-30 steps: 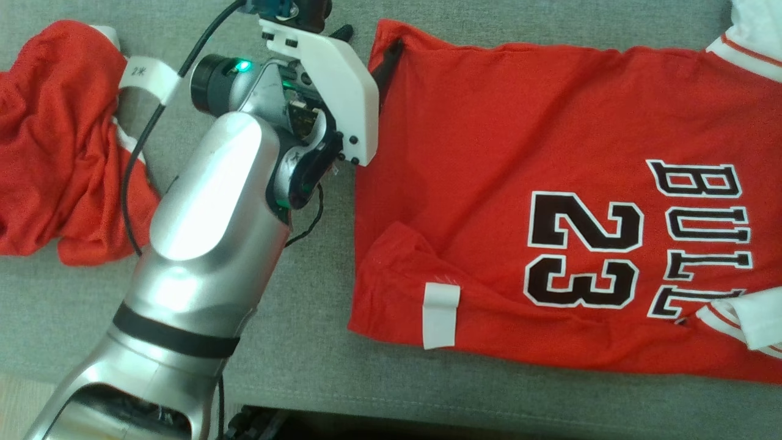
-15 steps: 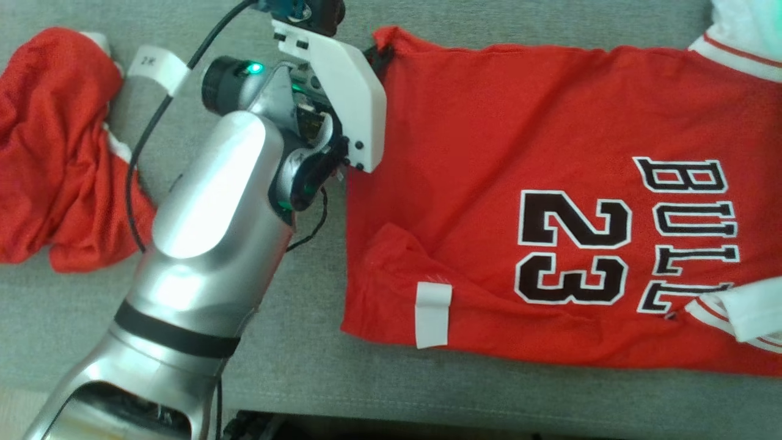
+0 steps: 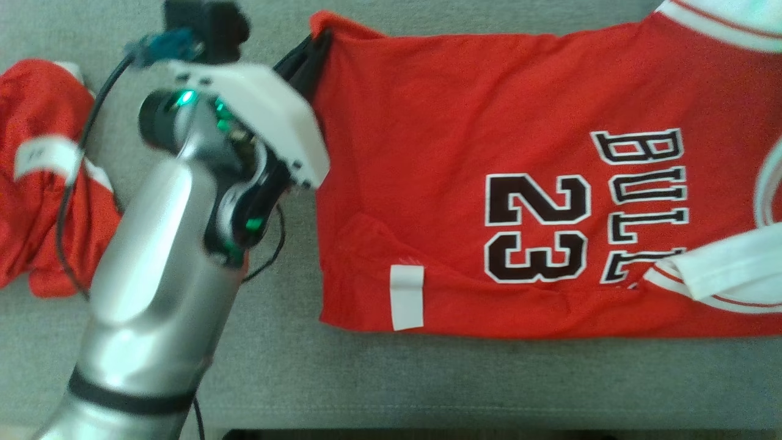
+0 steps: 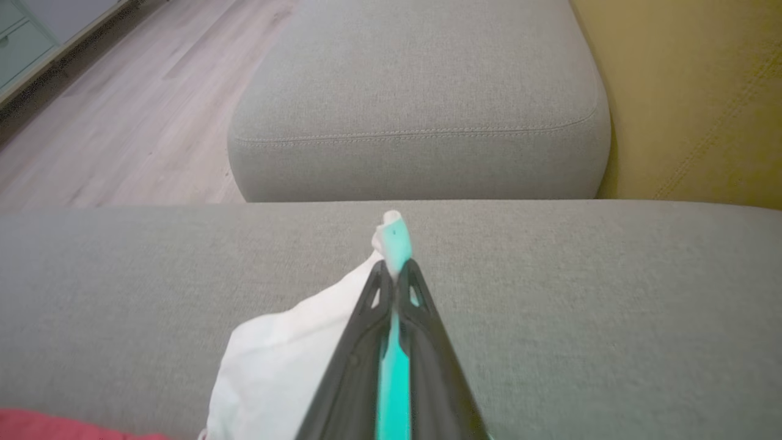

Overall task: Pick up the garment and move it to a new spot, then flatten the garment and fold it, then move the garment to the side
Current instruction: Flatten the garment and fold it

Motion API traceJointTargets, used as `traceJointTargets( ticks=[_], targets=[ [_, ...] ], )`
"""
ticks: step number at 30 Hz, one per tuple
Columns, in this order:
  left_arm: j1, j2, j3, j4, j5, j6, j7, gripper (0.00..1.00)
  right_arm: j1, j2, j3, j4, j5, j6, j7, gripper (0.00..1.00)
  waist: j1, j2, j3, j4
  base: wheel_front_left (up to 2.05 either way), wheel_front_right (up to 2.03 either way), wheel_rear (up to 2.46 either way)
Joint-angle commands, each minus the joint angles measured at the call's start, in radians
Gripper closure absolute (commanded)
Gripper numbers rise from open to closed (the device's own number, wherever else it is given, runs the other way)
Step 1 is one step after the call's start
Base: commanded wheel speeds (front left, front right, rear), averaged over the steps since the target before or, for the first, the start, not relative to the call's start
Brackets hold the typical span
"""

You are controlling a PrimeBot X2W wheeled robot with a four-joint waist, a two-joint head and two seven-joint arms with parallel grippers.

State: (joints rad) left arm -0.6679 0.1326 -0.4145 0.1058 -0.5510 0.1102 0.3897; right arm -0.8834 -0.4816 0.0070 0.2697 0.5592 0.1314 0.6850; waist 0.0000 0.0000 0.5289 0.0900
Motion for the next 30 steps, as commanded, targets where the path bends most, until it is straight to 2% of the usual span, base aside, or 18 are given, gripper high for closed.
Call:
traceJointTargets(
  ticks=[1,9,13,18,19,20,21,22,26,30],
  targets=[
    [0.013,0.039,0.041,-0.058,-0.008,0.009,-0.006,1.00,0.047,-0.023,-0.003,-0.055,0.016,-0.001,-0.003,1.00,0.0000,0.0000,-0.015,-0.014,0.00,0.00,0.00],
    [0.268,0.086,0.074,-0.301,-0.055,0.060,-0.002,1.00,0.386,-0.079,-0.026,-0.299,0.089,-0.001,-0.007,1.00,0.0000,0.0000,-0.080,-0.073,0.00,0.00,0.00],
    [0.418,0.119,0.100,-0.413,-0.069,0.092,-0.007,1.00,0.563,-0.071,-0.043,-0.393,0.088,-0.001,-0.001,1.00,0.0000,0.0000,-0.111,-0.104,0.00,0.00,0.00],
    [0.563,0.137,0.118,-0.497,-0.102,0.118,-0.002,0.98,0.686,-0.050,-0.055,-0.431,0.062,-0.001,0.006,1.00,0.0000,0.0000,-0.132,-0.128,0.00,0.00,0.00],
    [0.580,0.141,0.119,-0.499,-0.099,0.124,-0.002,0.81,0.698,-0.046,-0.056,-0.433,0.050,-0.001,0.003,1.00,0.0000,0.0000,-0.134,-0.129,0.00,0.00,0.00],
    [0.594,0.146,0.117,-0.497,-0.091,0.130,-0.002,0.51,0.706,-0.038,-0.055,-0.432,0.038,-0.001,0.002,1.00,0.0000,0.0000,-0.135,-0.130,0.00,0.00,0.00],
    [0.607,0.150,0.112,-0.492,-0.086,0.132,0.000,0.03,0.712,-0.029,-0.051,-0.430,0.031,-0.001,0.005,0.56,0.0000,0.0000,-0.137,-0.132,0.00,0.00,0.00],
    [0.620,0.153,0.107,-0.487,-0.081,0.136,0.002,0.00,0.719,-0.023,-0.044,-0.428,0.026,-0.001,0.014,0.00,0.0000,0.0000,-0.139,-0.132,0.00,0.00,0.00],
    [0.660,0.165,0.107,-0.475,-0.061,0.149,-0.012,0.00,0.743,-0.030,-0.026,-0.432,0.011,-0.001,0.040,0.00,0.0000,0.0000,-0.145,-0.132,0.00,0.00,0.00],
    [0.693,0.162,0.126,-0.478,-0.014,0.152,-0.122,0.00,0.763,-0.035,-0.057,-0.447,0.014,-0.001,0.059,0.00,0.0000,0.0000,-0.153,-0.126,0.00,0.00,0.00]
  ],
)
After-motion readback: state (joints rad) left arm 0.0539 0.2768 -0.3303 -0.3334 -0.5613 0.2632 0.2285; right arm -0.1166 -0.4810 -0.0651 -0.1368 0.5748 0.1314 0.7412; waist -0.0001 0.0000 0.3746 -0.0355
